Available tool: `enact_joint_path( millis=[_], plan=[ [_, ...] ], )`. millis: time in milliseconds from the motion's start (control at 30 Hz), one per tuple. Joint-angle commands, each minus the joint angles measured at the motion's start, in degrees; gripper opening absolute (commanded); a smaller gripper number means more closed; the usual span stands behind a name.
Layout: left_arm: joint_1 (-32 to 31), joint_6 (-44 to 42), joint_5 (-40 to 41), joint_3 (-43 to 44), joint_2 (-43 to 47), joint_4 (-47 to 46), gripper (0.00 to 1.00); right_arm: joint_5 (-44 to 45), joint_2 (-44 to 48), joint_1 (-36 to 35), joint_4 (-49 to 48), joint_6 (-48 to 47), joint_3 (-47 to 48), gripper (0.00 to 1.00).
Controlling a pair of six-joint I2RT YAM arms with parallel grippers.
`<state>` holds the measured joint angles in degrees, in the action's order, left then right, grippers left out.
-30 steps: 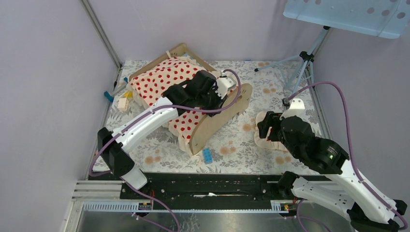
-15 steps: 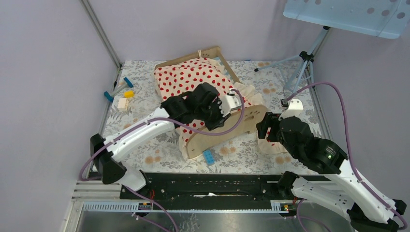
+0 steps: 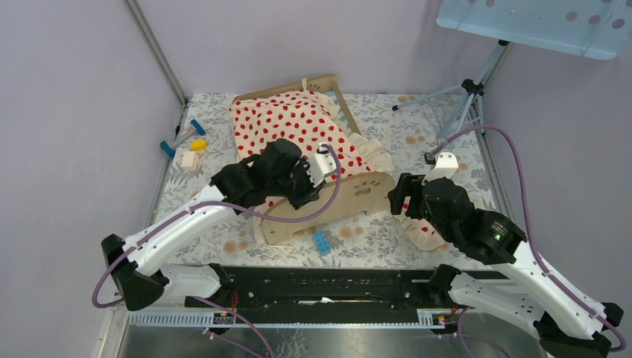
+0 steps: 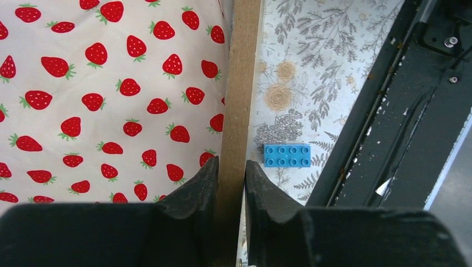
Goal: Set up the pet bed
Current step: Adjust the bed frame at the center of the board.
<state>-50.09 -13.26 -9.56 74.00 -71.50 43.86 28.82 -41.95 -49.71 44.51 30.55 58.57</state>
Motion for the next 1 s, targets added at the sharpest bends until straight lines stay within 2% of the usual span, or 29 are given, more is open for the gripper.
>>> enact_joint_path(
  millis=[0, 67, 200, 233, 433, 533, 600, 667, 833, 967],
  plan=[
    [5.52, 2.5, 16.76, -3.57, 2.08, 0.35, 0.17, -0.13, -0.61, 0.14, -1.65, 0.57, -0.2, 0.78],
    [6.46, 3.87, 17.47, -4.88, 3.4, -0.13, 0.24, 0.63, -1.17, 0.14, -1.35, 0.87, 0.07, 0.8],
    [6.76, 6.97, 15.38, -7.35, 8.38, -2.01, 0.47, 3.04, -3.06, 0.14, -0.65, 1.79, 1.39, 0.84],
    [6.78, 7.8, 14.79, -7.53, 9.35, -2.16, 0.5, 3.65, -3.84, 0.14, -0.58, 1.71, 1.89, 0.84],
    [6.76, 12.84, 9.85, -7.81, 14.89, -2.31, 0.58, 7.71, -10.03, 0.14, -0.53, 0.82, 8.34, 0.86],
    [6.76, 17.83, 10.72, -8.22, 17.87, -2.22, 0.6, 9.58, -14.86, 0.49, -0.52, -0.44, 12.79, 0.87],
    [6.76, 22.78, 13.38, -9.01, 20.43, -2.91, 0.65, 9.49, -18.13, 1.77, -0.74, -1.51, 15.58, 0.87],
    [6.76, 28.09, 15.95, -10.23, 23.03, -3.52, 0.69, 6.24, -21.12, 4.95, -1.71, -3.11, 17.48, 0.88],
    [6.76, 39.66, 22.07, -12.27, 28.97, -1.37, 0.72, -9.66, -28.34, 18.25, -4.54, -6.84, 20.65, 0.89],
    [6.76, 47.42, 26.07, -14.12, 34.77, 0.37, 0.72, -15.53, -35.48, 21.92, -4.87, -9.76, 24.88, 0.9]
  ],
)
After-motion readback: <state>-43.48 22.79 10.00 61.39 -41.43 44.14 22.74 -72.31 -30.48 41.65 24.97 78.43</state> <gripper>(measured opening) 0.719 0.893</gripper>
